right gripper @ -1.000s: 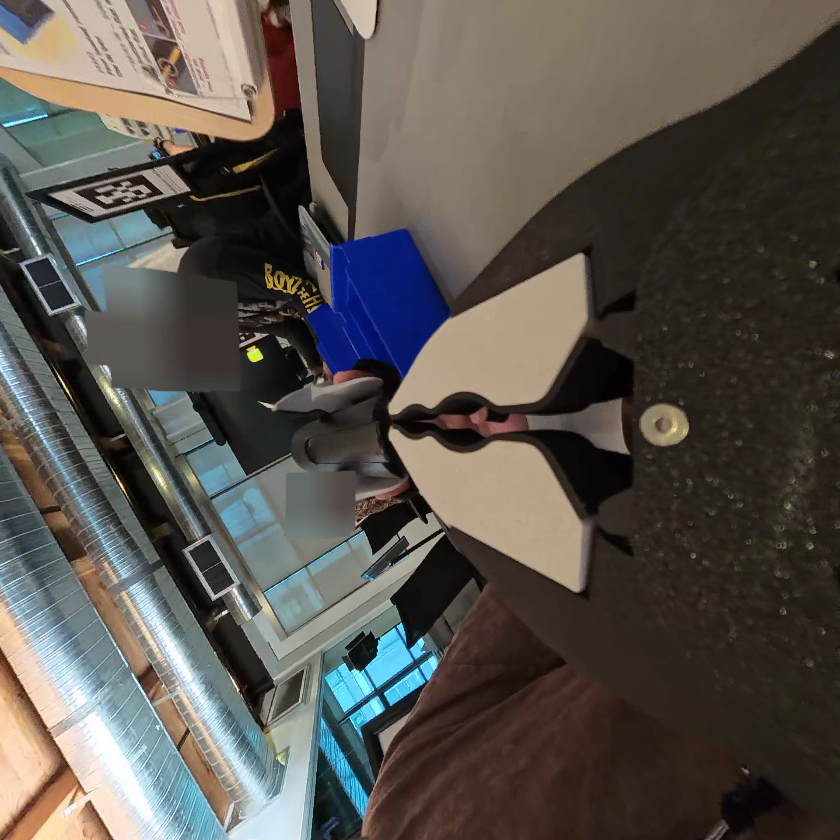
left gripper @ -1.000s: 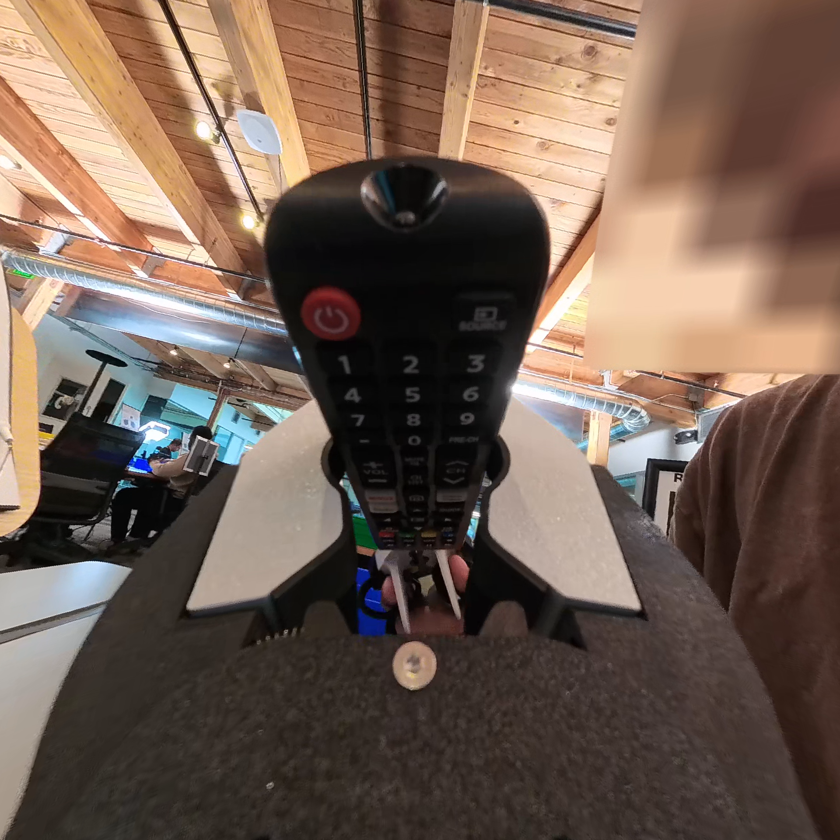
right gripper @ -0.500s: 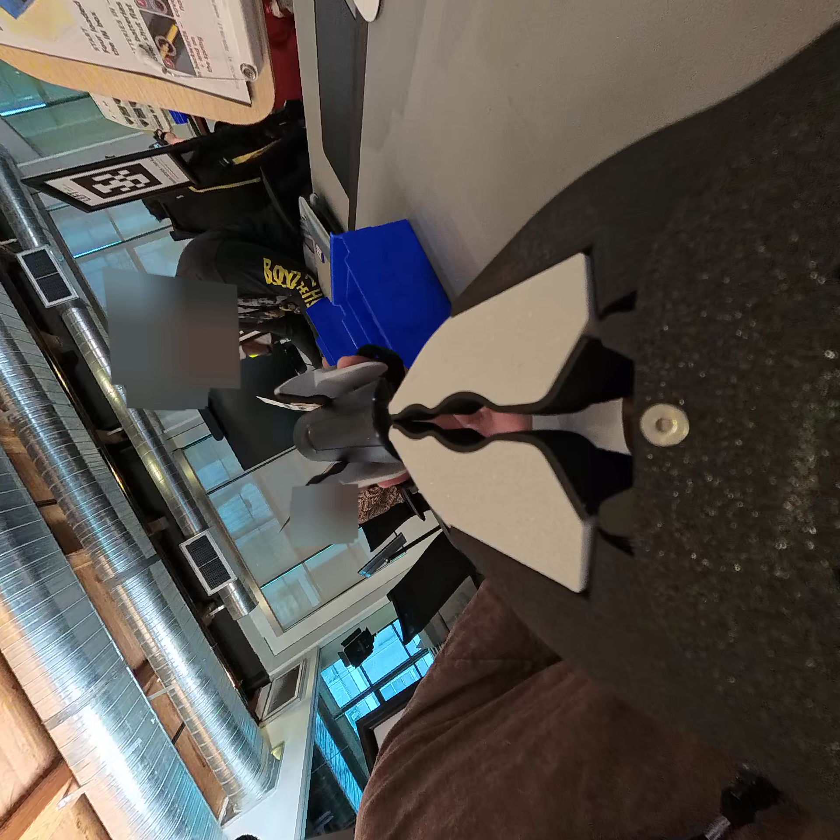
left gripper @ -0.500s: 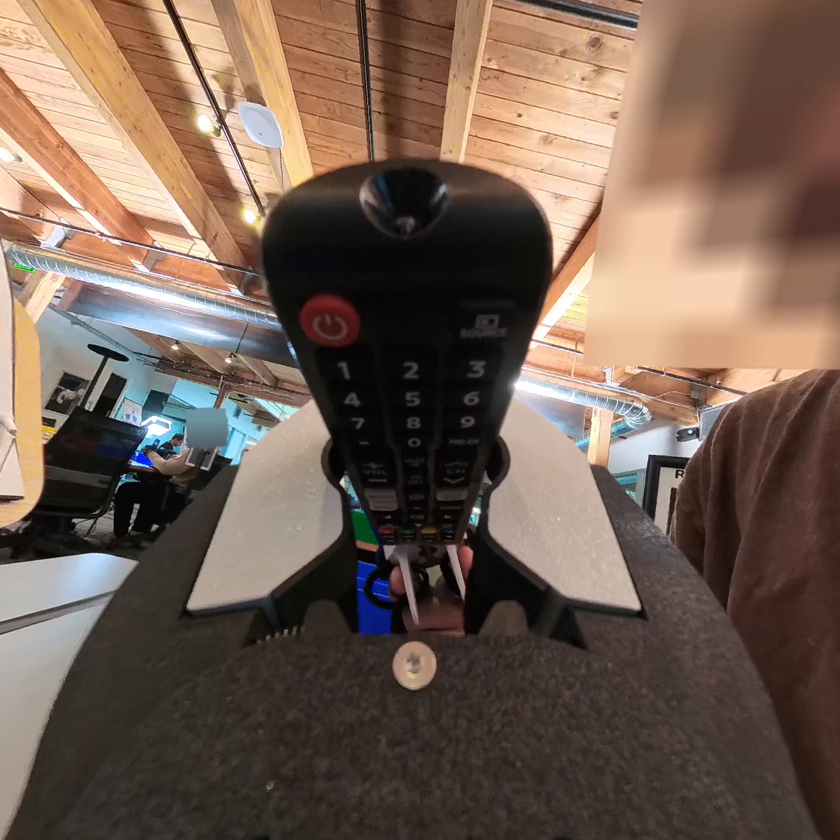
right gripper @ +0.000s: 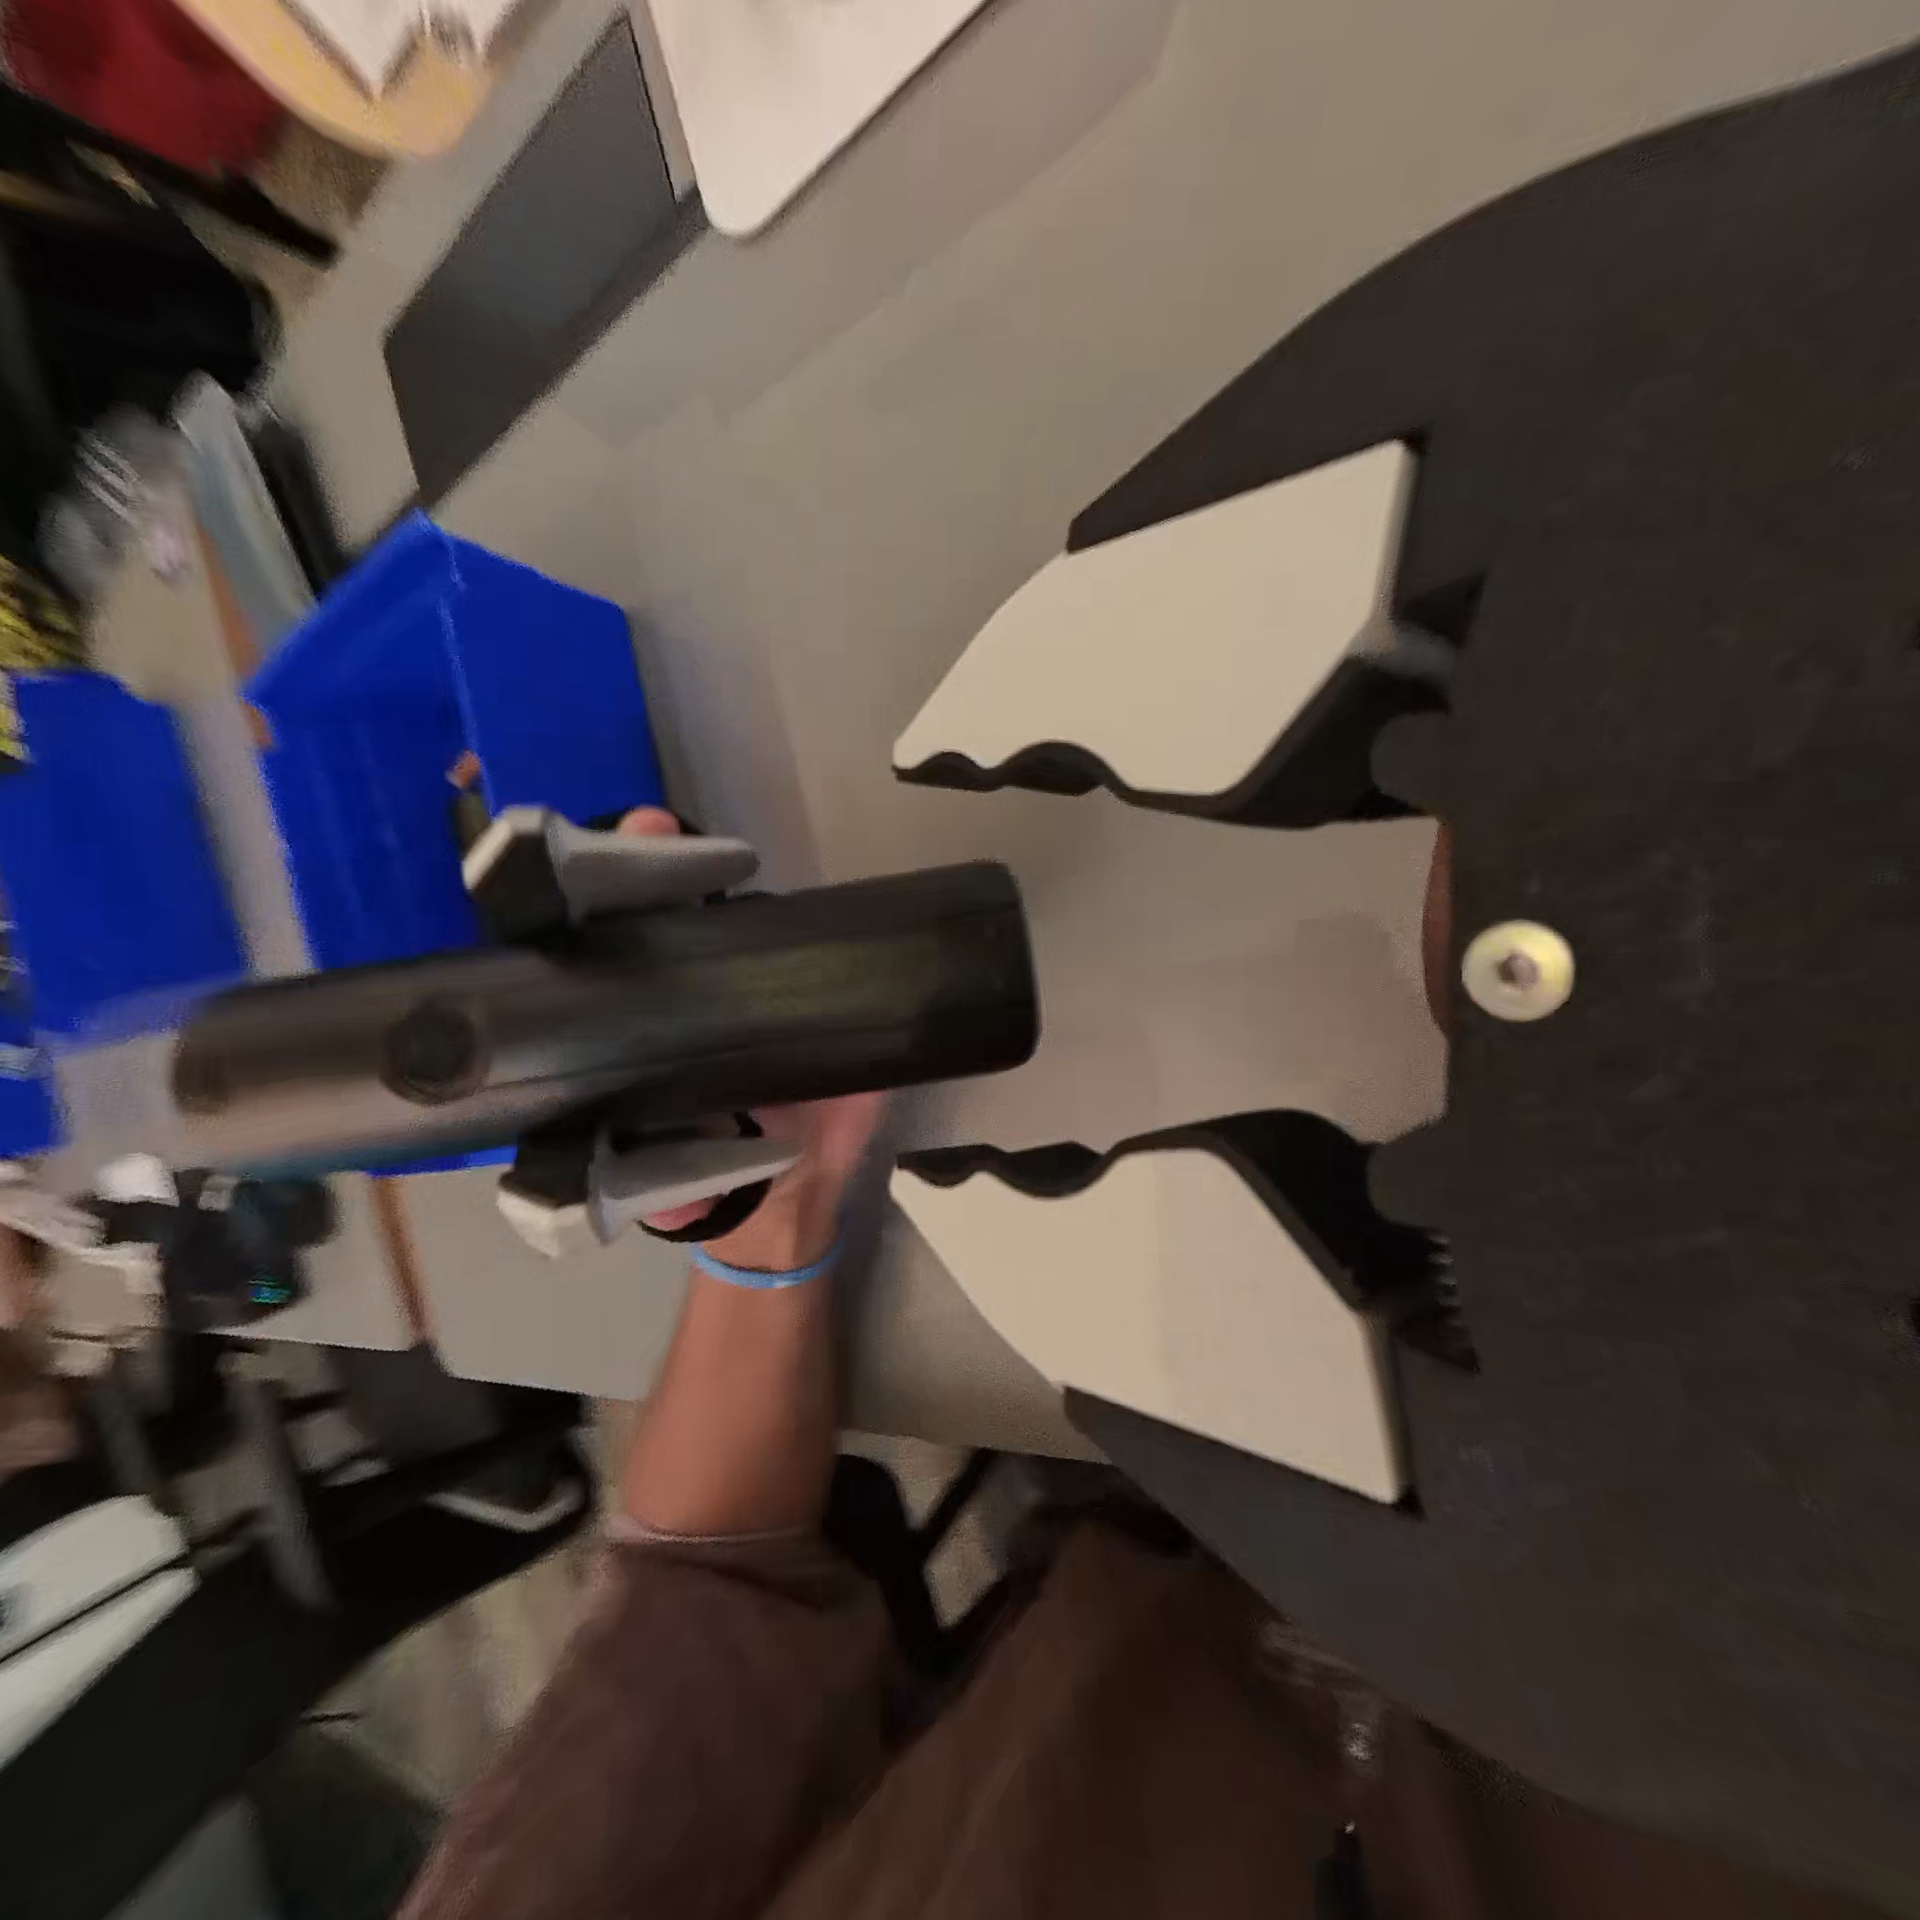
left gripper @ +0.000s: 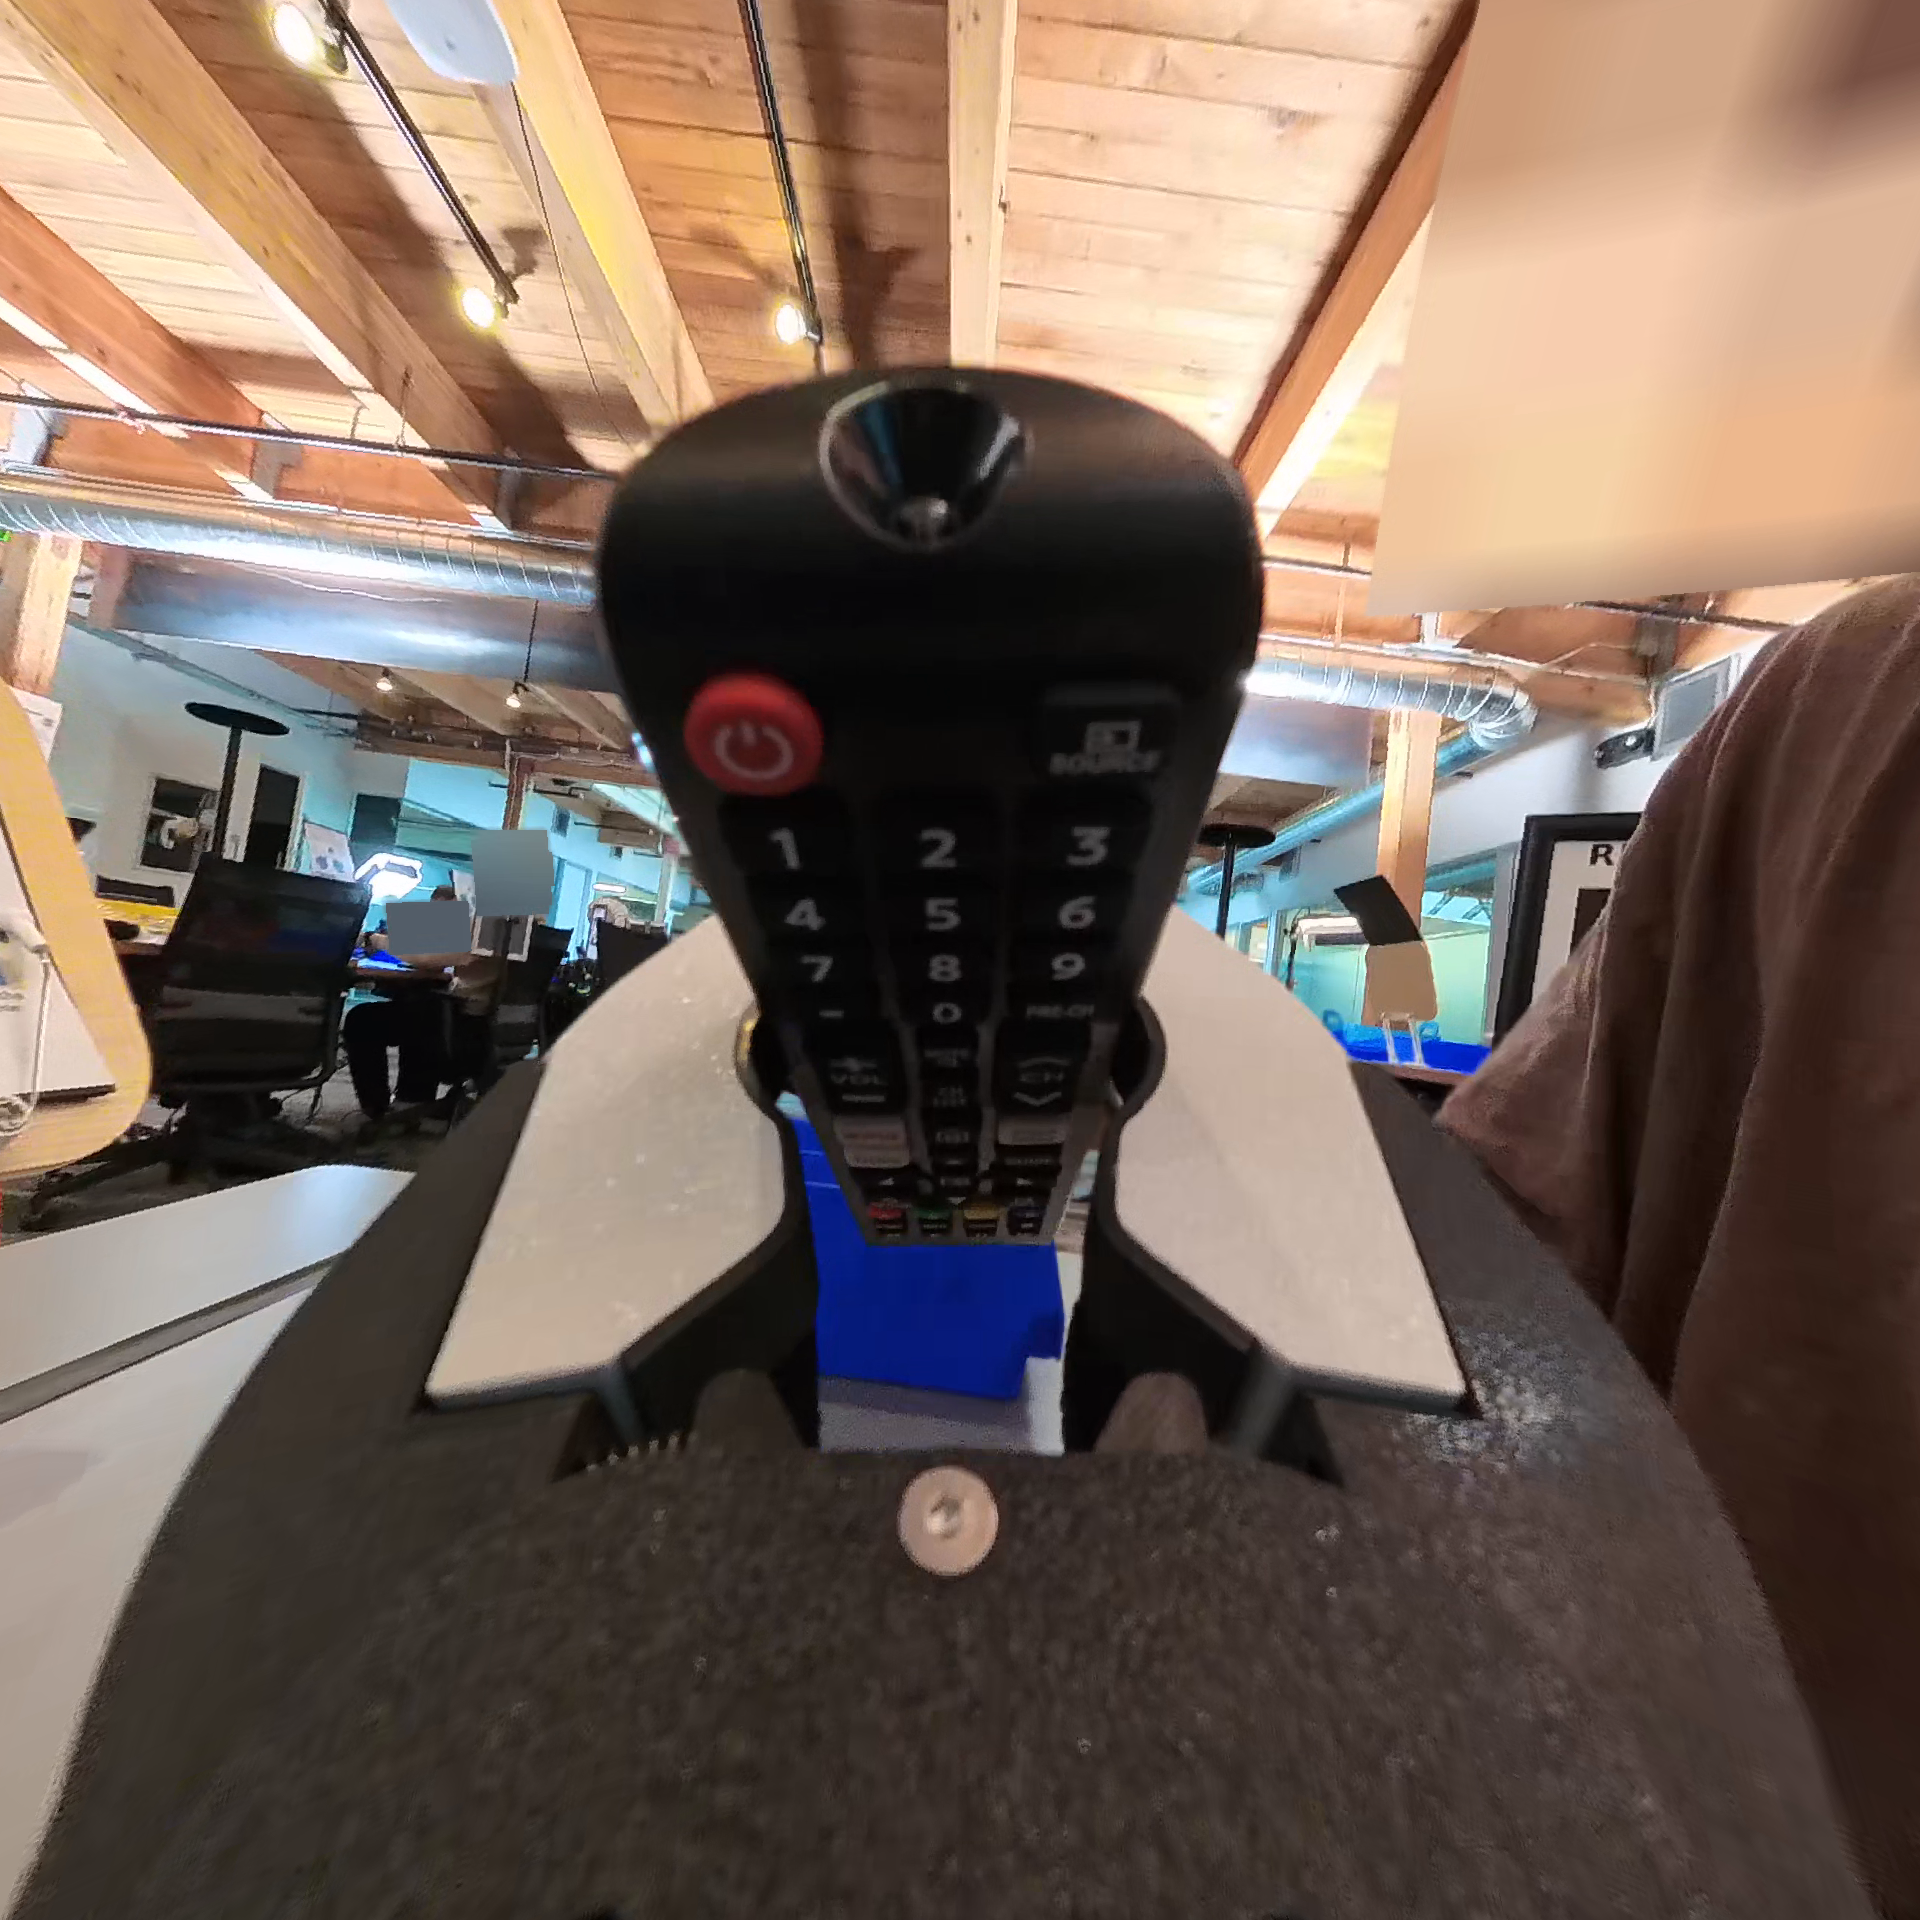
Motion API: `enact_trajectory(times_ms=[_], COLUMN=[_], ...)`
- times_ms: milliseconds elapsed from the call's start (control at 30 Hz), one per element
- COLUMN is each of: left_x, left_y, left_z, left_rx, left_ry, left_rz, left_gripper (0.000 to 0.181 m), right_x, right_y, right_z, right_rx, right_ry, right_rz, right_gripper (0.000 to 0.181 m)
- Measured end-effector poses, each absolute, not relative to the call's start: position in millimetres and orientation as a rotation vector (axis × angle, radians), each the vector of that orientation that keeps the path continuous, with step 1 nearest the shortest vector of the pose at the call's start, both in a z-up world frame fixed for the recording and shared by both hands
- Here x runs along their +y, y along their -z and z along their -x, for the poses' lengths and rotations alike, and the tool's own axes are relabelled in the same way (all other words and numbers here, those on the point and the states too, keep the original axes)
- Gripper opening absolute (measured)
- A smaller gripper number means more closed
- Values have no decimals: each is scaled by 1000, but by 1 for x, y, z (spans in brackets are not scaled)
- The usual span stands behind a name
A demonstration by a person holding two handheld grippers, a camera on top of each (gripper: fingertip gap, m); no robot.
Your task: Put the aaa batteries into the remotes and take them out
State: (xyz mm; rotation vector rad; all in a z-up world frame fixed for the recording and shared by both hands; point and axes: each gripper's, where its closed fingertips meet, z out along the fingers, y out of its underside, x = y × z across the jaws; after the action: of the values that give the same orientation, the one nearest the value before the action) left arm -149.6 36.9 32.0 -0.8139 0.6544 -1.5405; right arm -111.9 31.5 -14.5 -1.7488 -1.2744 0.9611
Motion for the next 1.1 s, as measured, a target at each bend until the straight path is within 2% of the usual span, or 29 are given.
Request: enact_trajectory(times_ms=[133,167,233,267,467,567,600,633,700,900,1000,1100], left_x=[35,35,34,33,32,30,32,32,33,42,43,39], left_y=[-27,-24,-19,-16,-2,-2,-2,1,6,14,13,8], left_z=[144,141,136,134,122,116,114,111,110,114,116,118], left_rx=[691,710,746,779,878,878,867,867,861,798,791,780], left_ry=[1522,1518,1491,1477,1402,1423,1428,1434,1445,1438,1417,1413], left_rz=[837,850,882,899,1036,1069,1086,1102,1097,1142,1177,1176], left_gripper=[61,61,61,61,62,76,83,82,72,63,63,61], right_x=[31,32,27,27,28,26,27,28,34,72,85,90], right_y=[55,64,76,81,63,50,43,37,20,-51,-44,6], right_z=[143,150,158,157,138,114,103,90,57,-105,-184,-225], right_rx=[-1565,-1592,-1655,-1683,-1565,-1498,-1470,-1450,-1403,-1053,-828,-603], right_ry=[-803,-801,-834,-797,-802,-743,-700,-643,-505,-39,137,126], right_rz=[1847,1860,1874,1865,1768,1754,1747,1751,1771,1893,2037,2209], right_gripper=[77,76,60,60,59,58,58,58,58,53,53,53])
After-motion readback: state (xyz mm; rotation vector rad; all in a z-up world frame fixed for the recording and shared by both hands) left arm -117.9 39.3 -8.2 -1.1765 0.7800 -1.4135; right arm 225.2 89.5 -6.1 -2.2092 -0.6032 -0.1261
